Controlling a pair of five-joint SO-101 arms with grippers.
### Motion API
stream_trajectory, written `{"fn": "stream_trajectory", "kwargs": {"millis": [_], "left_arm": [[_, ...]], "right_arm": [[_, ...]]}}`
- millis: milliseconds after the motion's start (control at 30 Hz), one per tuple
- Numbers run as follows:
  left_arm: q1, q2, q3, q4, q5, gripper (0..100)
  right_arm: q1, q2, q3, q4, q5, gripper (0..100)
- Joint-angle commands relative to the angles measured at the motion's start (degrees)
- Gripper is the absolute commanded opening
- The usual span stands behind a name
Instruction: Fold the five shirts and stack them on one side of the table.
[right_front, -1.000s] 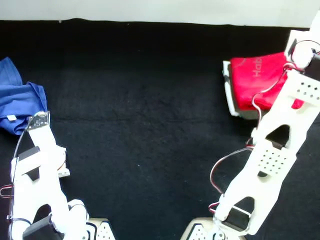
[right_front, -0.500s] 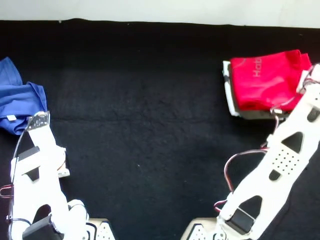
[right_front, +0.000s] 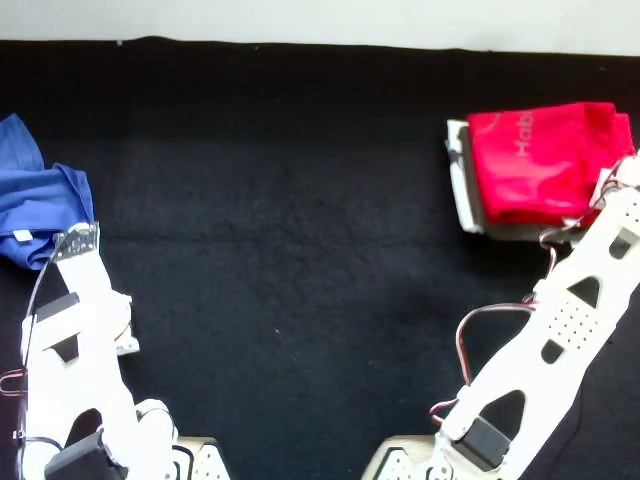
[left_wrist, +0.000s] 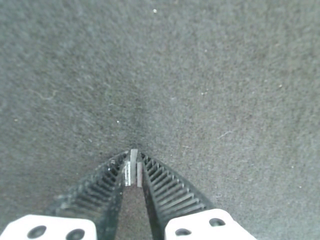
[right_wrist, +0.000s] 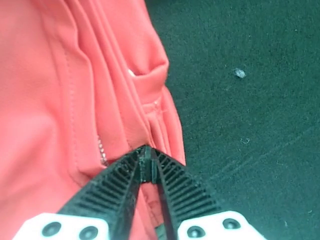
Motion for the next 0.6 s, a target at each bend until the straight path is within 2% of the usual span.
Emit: {"fn": "stream_trajectory", "kwargs": {"millis": [0, 200, 433, 567], "left_arm": [[-0.31, -0.13, 0.13, -1.76, 0.35, 1], [-0.31, -0.13, 0.13, -1.76, 0.35, 1], [-0.31, -0.13, 0.13, -1.76, 0.35, 1], [-0.31, -0.13, 0.13, -1.76, 0.35, 1]], "right_arm": [[0.57, -1.98, -0.57, -0.48, 0.53, 0.5], [-0.84, -9.8, -11.91, 5.93, 0.18, 0.8], [-2.86, -28.26, -11.47, 16.31, -11.25, 0.9], [-7.08, -36.88, -10.59, 22.11, -12.22, 0.9]]}}
